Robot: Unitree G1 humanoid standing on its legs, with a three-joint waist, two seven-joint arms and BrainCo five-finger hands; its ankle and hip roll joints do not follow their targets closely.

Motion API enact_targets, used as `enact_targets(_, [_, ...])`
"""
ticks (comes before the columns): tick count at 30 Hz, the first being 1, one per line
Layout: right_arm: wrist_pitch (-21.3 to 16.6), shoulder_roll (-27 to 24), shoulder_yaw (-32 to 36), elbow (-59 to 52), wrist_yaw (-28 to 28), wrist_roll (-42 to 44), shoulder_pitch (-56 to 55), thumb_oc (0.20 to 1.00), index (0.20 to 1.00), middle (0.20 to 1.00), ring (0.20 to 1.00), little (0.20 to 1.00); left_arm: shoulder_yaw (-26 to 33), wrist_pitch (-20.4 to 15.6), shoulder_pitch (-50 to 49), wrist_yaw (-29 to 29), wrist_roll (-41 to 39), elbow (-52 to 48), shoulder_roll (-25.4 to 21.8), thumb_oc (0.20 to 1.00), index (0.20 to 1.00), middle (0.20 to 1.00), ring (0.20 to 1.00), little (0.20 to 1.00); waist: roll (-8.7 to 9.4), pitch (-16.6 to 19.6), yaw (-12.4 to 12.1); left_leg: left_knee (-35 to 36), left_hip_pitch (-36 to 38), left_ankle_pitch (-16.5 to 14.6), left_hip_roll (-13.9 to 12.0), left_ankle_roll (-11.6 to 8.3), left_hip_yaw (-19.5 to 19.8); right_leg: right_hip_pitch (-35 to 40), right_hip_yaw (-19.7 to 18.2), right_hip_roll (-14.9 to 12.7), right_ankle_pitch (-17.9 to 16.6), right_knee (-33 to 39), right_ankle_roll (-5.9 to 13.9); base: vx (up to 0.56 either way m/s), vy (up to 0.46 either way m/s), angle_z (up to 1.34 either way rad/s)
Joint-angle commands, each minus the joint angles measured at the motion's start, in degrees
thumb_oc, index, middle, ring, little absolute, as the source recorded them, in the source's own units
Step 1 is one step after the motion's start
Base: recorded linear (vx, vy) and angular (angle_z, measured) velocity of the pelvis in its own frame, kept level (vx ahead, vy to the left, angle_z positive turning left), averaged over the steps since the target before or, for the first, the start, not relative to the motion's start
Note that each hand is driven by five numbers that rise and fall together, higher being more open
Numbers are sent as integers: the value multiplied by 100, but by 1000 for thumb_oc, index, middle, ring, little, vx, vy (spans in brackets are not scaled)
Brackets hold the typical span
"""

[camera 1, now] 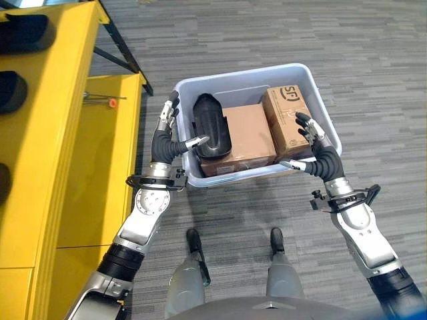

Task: Move parts from the plastic box to the shelf.

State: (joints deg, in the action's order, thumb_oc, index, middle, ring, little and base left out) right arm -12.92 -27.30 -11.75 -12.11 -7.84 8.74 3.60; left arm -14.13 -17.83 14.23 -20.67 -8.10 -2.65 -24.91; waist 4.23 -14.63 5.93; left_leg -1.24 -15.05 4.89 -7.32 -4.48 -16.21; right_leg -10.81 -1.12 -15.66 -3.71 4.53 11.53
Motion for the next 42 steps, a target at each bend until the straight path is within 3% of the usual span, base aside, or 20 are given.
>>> enact_targets(1, [-414,-194,301,-527,-226,13,295,1000,1000,1000,1000,1000,46,-293,634,-306,218,-1,52,1000,1000,1000,1000,1000,-85,-239,78,-174,-8,83,-508,-180,210,-89,-31,-61,-143,-326,56,-52,-42,-16])
enact_targets(11, [-529,-163,155,-587,-567,-83,690,1000,1000,1000,1000,1000,-143,-249,1618,-911,313,697,263,1000,1000,1000,1000,1000,39,-677,290,6,-141,309,-754,-310,43,-597,-209,214,-112,-542,-13,-36,-41,-18])
enact_targets(24, [-657,-175,-132,-447,-822,-18,908,1000,1000,1000,1000,1000,327,14,2806,-2275,218,2615,228,1000,1000,1000,1000,1000,284,-972,642,339,-255,537,-867,-431,-153,-1104,-387,431,-255,-541,-31,-21,-4,-11])
enact_targets(28, [-714,-215,-111,-500,-848,-13,825,1000,1000,1000,1000,1000,552,36,2852,-2654,370,2652,213,1000,1000,1000,1000,1000,336,-1023,695,353,-313,545,-873,-448,-142,-1148,-393,451,-280,-507,-36,-10,-14,-6])
enact_targets(37, [-819,-288,-262,-523,-769,177,850,1000,1000,1000,1000,1000,433,232,3340,-2851,551,3710,8,1000,1000,1000,1000,1000,437,-1097,800,390,-478,584,-851,-473,-141,-1290,-394,468,-356,-444,-17,-3,-1,0])
enact_targets(42, [-866,-400,-321,-580,-683,234,781,1000,1000,1000,1000,1000,217,322,3835,-2456,151,4898,-52,1000,1000,1000,1000,1000,502,-1122,929,380,-552,599,-849,-483,-194,-1403,-441,489,-412,-421,-7,-16,12,-4])
